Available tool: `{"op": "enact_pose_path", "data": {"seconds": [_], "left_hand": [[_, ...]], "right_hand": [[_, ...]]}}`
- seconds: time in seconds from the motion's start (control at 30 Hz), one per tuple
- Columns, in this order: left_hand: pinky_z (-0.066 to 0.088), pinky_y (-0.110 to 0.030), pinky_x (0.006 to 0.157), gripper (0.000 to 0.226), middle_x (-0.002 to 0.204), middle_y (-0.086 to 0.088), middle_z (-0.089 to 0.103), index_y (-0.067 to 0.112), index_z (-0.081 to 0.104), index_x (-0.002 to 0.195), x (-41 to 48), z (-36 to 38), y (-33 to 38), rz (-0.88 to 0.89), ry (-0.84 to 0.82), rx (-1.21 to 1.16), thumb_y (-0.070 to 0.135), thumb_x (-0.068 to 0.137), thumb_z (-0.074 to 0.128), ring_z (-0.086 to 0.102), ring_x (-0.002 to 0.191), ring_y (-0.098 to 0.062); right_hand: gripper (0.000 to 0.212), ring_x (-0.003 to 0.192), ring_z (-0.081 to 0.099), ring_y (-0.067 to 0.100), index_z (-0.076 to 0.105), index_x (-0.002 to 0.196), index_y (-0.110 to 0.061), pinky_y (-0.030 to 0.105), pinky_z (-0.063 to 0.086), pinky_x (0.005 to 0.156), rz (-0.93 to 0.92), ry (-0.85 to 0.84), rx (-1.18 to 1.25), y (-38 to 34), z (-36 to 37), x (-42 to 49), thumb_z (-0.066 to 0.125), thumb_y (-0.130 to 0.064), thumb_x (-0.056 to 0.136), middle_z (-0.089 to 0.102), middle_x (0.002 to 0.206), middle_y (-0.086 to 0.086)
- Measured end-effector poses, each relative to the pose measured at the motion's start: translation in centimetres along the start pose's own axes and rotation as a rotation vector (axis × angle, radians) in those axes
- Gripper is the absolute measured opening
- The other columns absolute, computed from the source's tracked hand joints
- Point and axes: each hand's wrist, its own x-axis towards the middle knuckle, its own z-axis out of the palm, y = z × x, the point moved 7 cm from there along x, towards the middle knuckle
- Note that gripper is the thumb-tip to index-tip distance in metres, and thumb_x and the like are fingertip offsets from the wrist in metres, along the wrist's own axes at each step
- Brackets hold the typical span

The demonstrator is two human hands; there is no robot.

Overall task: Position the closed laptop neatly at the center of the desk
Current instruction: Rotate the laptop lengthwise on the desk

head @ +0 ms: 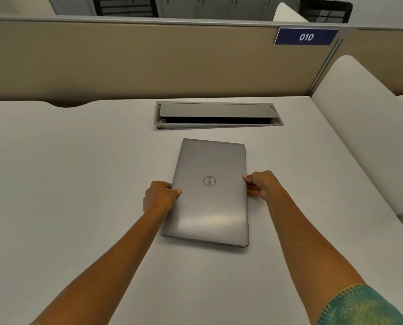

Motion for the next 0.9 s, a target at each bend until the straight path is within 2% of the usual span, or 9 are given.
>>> {"op": "enact_pose_path", "data": {"seconds": [0.13, 0.23, 0.33, 0.47, 0.53, 0.63, 0.7, 0.8, 0.9], "left_hand": [[0.05, -0.035, 0.079, 0.04, 0.114, -0.009, 0.071, 0.016, 0.068, 0.117, -0.4, -0.1, -0.4, -0.022, -0.015, 0.018, 0.032, 0.081, 0.072, 0.066, 0.096, -0.031], [0.051, -0.033, 0.075, 0.039, 0.105, -0.008, 0.073, 0.017, 0.07, 0.112, -0.6, -0.1, -0.4, -0.028, -0.035, 0.042, 0.035, 0.078, 0.076, 0.068, 0.089, -0.03], [0.054, -0.033, 0.072, 0.029, 0.083, -0.003, 0.07, 0.019, 0.073, 0.096, -0.6, -0.2, -0.4, -0.031, -0.053, 0.074, 0.038, 0.074, 0.078, 0.069, 0.078, -0.027], [0.06, -0.04, 0.08, 0.02, 0.079, -0.005, 0.074, 0.023, 0.065, 0.068, -0.4, -0.3, 0.0, 0.008, -0.092, 0.138, 0.037, 0.074, 0.079, 0.071, 0.075, -0.024], [0.059, -0.04, 0.082, 0.023, 0.078, -0.005, 0.076, 0.017, 0.07, 0.072, 0.1, -0.5, 0.3, 0.012, -0.155, 0.19, 0.038, 0.075, 0.078, 0.072, 0.075, -0.022], [0.056, -0.033, 0.077, 0.045, 0.078, -0.004, 0.076, 0.01, 0.071, 0.076, 1.6, -1.6, 2.0, 0.091, -0.187, 0.312, 0.055, 0.077, 0.069, 0.073, 0.078, -0.022], [0.05, -0.034, 0.077, 0.048, 0.09, -0.008, 0.072, 0.015, 0.069, 0.089, 3.1, -3.0, 3.9, 0.206, -0.075, 0.396, 0.062, 0.081, 0.059, 0.069, 0.093, -0.028], [0.048, -0.043, 0.092, 0.059, 0.123, -0.011, 0.066, 0.013, 0.06, 0.124, 5.4, -3.8, 6.6, 0.338, 0.002, 0.46, 0.059, 0.089, 0.05, 0.061, 0.112, -0.033], [0.046, -0.048, 0.097, 0.059, 0.131, -0.015, 0.06, 0.01, 0.054, 0.131, 7.0, -2.3, 9.6, 0.51, -0.01, 0.569, 0.053, 0.092, 0.049, 0.056, 0.118, -0.036]], "right_hand": [[0.031, 0.098, 0.066, 0.038, 0.058, 0.109, 0.014, 0.048, 0.057, 0.081, -0.027, 0.051, -0.057, -0.3, 0.0, 0.7, 0.068, 0.002, 0.081, 0.065, 0.107, 0.028], [0.031, 0.094, 0.067, 0.039, 0.061, 0.103, 0.011, 0.049, 0.058, 0.082, -0.058, 0.119, -0.131, -1.0, -0.2, 1.4, 0.072, -0.002, 0.078, 0.067, 0.104, 0.028], [0.03, 0.088, 0.07, 0.038, 0.062, 0.097, 0.01, 0.048, 0.057, 0.084, -0.081, 0.17, -0.216, -1.5, -0.5, 2.0, 0.074, -0.007, 0.076, 0.07, 0.098, 0.027], [0.032, 0.084, 0.071, 0.038, 0.065, 0.094, 0.009, 0.048, 0.058, 0.083, -0.109, 0.195, -0.279, -1.6, -0.6, 2.2, 0.077, -0.012, 0.074, 0.072, 0.094, 0.025], [0.033, 0.084, 0.071, 0.038, 0.065, 0.094, 0.01, 0.048, 0.058, 0.081, -0.112, 0.182, -0.265, -1.6, -0.6, 1.9, 0.078, -0.012, 0.073, 0.072, 0.092, 0.024], [0.03, 0.084, 0.07, 0.034, 0.066, 0.092, 0.01, 0.045, 0.059, 0.082, -0.112, 0.137, -0.185, -1.6, -0.7, 0.6, 0.077, -0.012, 0.074, 0.07, 0.091, 0.022], [0.021, 0.08, 0.064, 0.029, 0.066, 0.085, 0.0, 0.039, 0.056, 0.083, -0.135, 0.124, -0.131, -0.9, -1.2, -1.3, 0.073, -0.019, 0.079, 0.066, 0.087, 0.017], [0.012, 0.094, 0.059, 0.02, 0.067, 0.094, -0.016, 0.033, 0.045, 0.084, -0.215, 0.208, -0.016, 1.6, -2.7, -6.2, 0.064, -0.022, 0.085, 0.066, 0.099, 0.002], [0.018, 0.099, 0.056, 0.017, 0.063, 0.107, -0.015, 0.028, 0.038, 0.086, -0.182, 0.265, 0.188, 6.0, -2.9, -11.2, 0.061, -0.016, 0.089, 0.063, 0.108, 0.002]]}}
